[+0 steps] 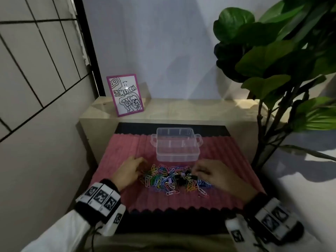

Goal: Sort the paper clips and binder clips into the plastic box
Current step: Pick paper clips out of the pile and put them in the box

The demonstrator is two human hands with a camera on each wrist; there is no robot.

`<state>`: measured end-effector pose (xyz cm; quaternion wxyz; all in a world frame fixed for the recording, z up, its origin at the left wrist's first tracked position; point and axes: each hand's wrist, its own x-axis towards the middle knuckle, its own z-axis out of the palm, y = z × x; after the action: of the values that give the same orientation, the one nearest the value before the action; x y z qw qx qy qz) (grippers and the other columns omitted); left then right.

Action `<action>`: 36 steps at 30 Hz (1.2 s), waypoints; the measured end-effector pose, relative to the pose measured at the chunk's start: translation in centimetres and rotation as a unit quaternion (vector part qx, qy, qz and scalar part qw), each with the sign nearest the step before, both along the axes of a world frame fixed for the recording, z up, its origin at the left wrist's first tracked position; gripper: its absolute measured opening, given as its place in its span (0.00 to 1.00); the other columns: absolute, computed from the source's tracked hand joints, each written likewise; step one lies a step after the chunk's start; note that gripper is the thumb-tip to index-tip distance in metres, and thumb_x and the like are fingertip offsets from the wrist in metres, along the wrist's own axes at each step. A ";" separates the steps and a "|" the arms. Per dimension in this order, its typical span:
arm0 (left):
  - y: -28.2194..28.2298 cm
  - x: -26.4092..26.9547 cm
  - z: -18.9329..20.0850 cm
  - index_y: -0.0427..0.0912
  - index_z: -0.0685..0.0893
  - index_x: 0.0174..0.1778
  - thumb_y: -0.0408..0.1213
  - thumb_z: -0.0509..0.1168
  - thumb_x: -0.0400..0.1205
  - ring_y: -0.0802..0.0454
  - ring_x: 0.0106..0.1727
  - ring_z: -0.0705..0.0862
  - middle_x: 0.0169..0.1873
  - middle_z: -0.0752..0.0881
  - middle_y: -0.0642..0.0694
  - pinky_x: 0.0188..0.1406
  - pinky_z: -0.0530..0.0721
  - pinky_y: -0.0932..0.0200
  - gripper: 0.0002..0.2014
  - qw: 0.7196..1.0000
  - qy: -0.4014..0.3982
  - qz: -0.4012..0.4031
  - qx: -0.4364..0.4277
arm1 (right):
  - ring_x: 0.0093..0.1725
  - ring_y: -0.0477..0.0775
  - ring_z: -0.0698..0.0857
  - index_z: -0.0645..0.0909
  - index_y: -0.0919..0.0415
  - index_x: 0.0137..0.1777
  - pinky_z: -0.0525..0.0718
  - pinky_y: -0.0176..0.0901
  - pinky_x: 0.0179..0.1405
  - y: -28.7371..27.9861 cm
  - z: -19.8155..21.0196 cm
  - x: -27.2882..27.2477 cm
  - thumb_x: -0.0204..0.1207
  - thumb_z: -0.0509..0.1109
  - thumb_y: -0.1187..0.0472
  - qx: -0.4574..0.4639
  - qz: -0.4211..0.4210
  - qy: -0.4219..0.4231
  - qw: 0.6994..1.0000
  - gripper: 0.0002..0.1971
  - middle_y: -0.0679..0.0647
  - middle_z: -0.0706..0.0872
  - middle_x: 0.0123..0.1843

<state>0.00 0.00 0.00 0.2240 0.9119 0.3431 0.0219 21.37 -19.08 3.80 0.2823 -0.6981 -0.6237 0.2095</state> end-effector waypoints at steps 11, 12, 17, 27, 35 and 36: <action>-1.7 3.1 1.0 0.34 0.77 0.62 0.36 0.75 0.69 0.43 0.62 0.78 0.62 0.80 0.38 0.52 0.70 0.62 0.27 0.998 0.029 -0.048 -0.039 | 0.56 0.62 0.81 0.78 0.67 0.57 0.80 0.53 0.53 8.8 -2.5 -5.3 0.78 0.62 0.65 -0.053 0.096 -0.189 0.976 0.10 0.63 0.82 0.57; -1.8 3.4 1.1 0.33 0.78 0.61 0.35 0.75 0.68 0.43 0.62 0.79 0.61 0.81 0.37 0.50 0.70 0.62 0.26 0.998 0.030 -0.041 -0.043 | 0.57 0.62 0.80 0.78 0.68 0.57 0.79 0.56 0.54 8.9 -2.9 -5.4 0.78 0.62 0.65 -0.053 0.102 -0.200 0.973 0.11 0.64 0.81 0.57; -1.6 3.6 1.1 0.35 0.83 0.55 0.34 0.76 0.67 0.54 0.50 0.82 0.51 0.87 0.43 0.38 0.70 0.75 0.21 0.997 -0.011 -0.029 -0.070 | 0.49 0.59 0.82 0.79 0.63 0.46 0.82 0.55 0.48 8.9 -3.2 -4.4 0.74 0.64 0.71 -0.019 0.100 -0.164 0.981 0.05 0.60 0.83 0.49; -0.7 3.8 1.5 0.37 0.84 0.55 0.39 0.76 0.69 0.49 0.56 0.84 0.54 0.88 0.41 0.48 0.74 0.69 0.20 0.993 0.014 -0.071 -0.092 | 0.58 0.57 0.81 0.77 0.67 0.60 0.73 0.36 0.50 9.3 -2.3 -3.3 0.73 0.70 0.68 -0.062 0.134 -0.166 0.975 0.15 0.61 0.82 0.59; 0.7 4.9 1.2 0.35 0.85 0.51 0.31 0.75 0.69 0.80 0.33 0.79 0.47 0.87 0.44 0.36 0.71 0.86 0.14 0.982 0.017 -0.129 -0.140 | 0.44 0.44 0.79 0.82 0.66 0.50 0.70 0.24 0.39 9.2 -2.7 -1.6 0.71 0.72 0.68 -0.043 0.163 -0.100 0.981 0.08 0.58 0.86 0.48; 0.8 5.0 1.5 0.34 0.85 0.50 0.31 0.74 0.70 0.83 0.33 0.78 0.48 0.87 0.44 0.37 0.71 0.87 0.13 0.980 0.014 -0.131 -0.149 | 0.42 0.41 0.78 0.82 0.65 0.49 0.69 0.20 0.38 9.2 -2.5 -1.5 0.71 0.72 0.69 -0.046 0.168 -0.084 0.981 0.07 0.57 0.86 0.47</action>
<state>5.01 0.79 1.49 0.3533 0.9056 0.2235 -0.0718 19.92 -9.86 1.34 0.1573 -0.6108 -0.7435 0.2225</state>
